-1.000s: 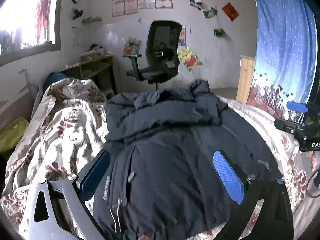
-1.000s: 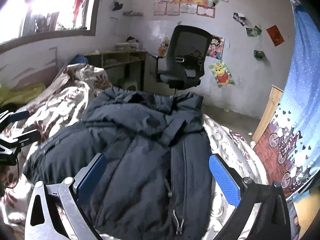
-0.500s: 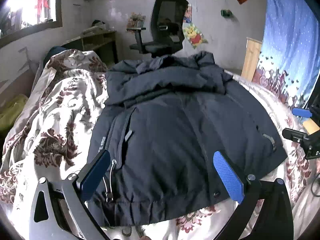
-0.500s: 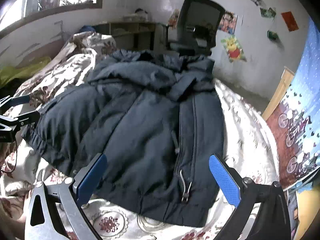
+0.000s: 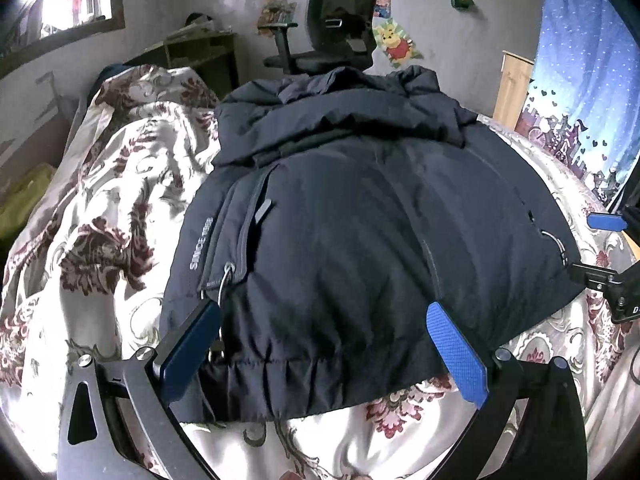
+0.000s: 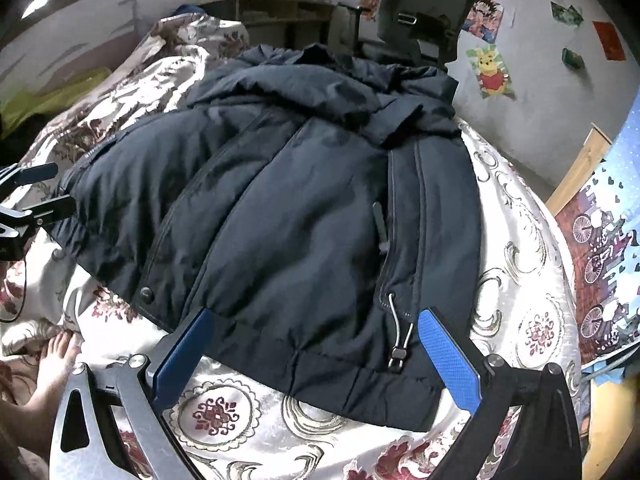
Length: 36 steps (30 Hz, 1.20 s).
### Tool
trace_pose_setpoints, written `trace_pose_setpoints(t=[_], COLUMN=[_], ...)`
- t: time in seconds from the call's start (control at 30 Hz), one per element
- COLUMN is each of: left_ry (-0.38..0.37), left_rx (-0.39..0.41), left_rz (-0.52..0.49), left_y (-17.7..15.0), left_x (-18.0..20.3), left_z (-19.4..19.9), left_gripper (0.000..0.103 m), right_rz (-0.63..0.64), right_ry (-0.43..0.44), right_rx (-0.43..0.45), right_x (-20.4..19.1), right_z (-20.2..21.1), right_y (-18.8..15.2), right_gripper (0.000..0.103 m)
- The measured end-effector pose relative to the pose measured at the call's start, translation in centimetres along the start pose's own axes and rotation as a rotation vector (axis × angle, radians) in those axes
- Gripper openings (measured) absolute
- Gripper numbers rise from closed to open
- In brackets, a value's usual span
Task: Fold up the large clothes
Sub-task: 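Move both open grippers back over the jacket toward its hem, then grasp the jacket hem with the left gripper while the right gripper grasps it too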
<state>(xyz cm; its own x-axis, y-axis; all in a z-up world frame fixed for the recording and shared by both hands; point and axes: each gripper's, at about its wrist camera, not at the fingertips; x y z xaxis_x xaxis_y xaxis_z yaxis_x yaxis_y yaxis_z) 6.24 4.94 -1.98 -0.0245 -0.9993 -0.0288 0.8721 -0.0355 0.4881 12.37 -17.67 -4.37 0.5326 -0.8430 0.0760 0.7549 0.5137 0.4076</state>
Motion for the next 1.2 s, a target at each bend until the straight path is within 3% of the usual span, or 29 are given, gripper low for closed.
trace_pose_setpoints(t=[0.2, 0.4, 0.53, 0.7, 1.0, 1.13, 1.2], left_ry=[-0.008, -0.11, -0.119, -0.106, -0.093, -0.015, 0.059], left_rx=[-0.018, -0.021, -0.046, -0.089, -0.171, -0.165, -0.167], left_rz=[-0.015, -0.113, -0.172, -0.23, -0.25, -0.307, -0.351], left_y=[-1.0, -2.2, -3.2, -4.5, -5.3, -5.9, -6.3], left_x=[-0.2, 0.0, 0.4, 0.3, -0.8, 0.4, 1.1], left_z=[-0.5, -0.8, -1.6, -3.2, -5.1, -5.7, -6.4], left_gripper=[0.101, 0.101, 0.101, 0.101, 0.101, 0.101, 0.101], right_rz=[0.022, 0.055, 0.106, 0.213, 0.225, 0.155, 0.095], right_ry=[-0.03, -0.001, -0.002, -0.065, -0.147, -0.128, -0.11], right_rx=[-0.086, -0.21, -0.287, -0.348, -0.322, -0.25, -0.203], right_x=[-0.4, -0.1, -0.9, -2.9, -4.1, -3.3, -2.3], right_z=[-1.6, -3.8, -5.4, -7.9, -10.5, -9.3, -8.2], right_y=[0.0, -0.1, -0.2, -0.3, -0.5, 0.1, 0.7], right_gripper=[0.103, 0.103, 0.103, 0.103, 0.103, 0.103, 0.103])
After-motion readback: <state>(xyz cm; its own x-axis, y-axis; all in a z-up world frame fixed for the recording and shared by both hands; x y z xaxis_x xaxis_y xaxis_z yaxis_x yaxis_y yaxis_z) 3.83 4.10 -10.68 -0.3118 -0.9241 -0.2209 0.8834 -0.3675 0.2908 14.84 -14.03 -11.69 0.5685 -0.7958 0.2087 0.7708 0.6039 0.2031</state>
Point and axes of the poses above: each gripper's, at about its wrist camera, not at the fingertips, and z roughly against the way its jaws point, x to its right, y to its top, and after that the axes turned 13 degrees about -x, right-handed
